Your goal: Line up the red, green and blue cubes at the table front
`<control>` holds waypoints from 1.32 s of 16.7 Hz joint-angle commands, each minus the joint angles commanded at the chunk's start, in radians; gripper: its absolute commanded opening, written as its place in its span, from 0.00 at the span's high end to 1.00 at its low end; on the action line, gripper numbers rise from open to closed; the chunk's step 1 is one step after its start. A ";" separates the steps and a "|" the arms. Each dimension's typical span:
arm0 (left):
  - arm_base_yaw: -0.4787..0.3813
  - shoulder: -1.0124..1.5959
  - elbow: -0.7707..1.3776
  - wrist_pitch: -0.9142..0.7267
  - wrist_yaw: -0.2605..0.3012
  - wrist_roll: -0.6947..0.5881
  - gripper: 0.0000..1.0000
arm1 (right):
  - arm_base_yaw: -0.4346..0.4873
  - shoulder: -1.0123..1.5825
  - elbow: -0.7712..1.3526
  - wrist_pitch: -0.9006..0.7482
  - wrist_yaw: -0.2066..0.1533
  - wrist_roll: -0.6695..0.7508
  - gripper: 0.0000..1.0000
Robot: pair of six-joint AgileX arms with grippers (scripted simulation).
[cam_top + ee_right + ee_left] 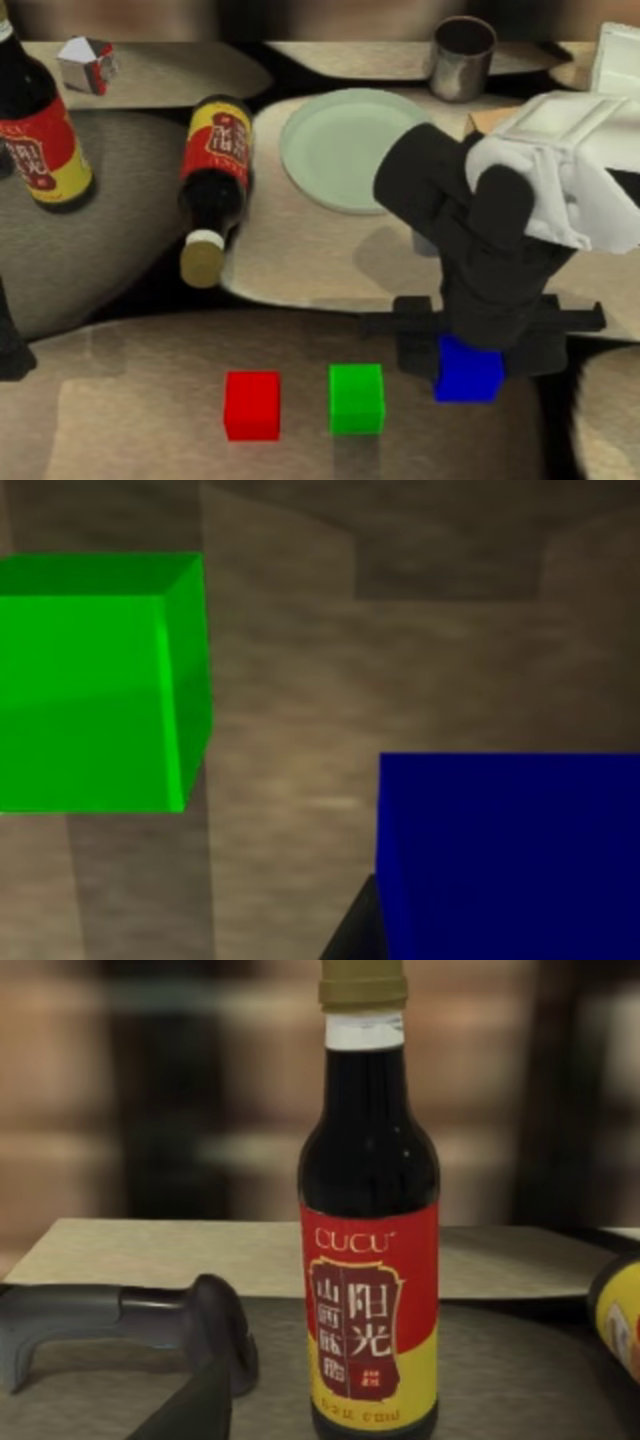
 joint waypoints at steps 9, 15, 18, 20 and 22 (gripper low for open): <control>0.000 0.000 0.000 0.000 0.000 0.000 0.00 | -0.001 0.090 -0.135 0.229 0.000 0.003 1.00; 0.000 0.000 0.000 0.000 0.000 0.000 0.00 | 0.001 0.109 -0.162 0.272 0.000 0.003 1.00; 0.000 0.000 0.000 0.000 0.000 0.000 0.00 | 0.001 0.109 -0.162 0.272 0.000 0.003 0.77; 0.000 0.000 0.000 0.000 0.000 0.000 0.00 | 0.001 0.109 -0.162 0.272 0.000 0.003 0.62; 0.000 0.000 0.000 0.000 0.000 0.000 0.00 | 0.001 0.109 -0.162 0.272 0.000 0.003 0.47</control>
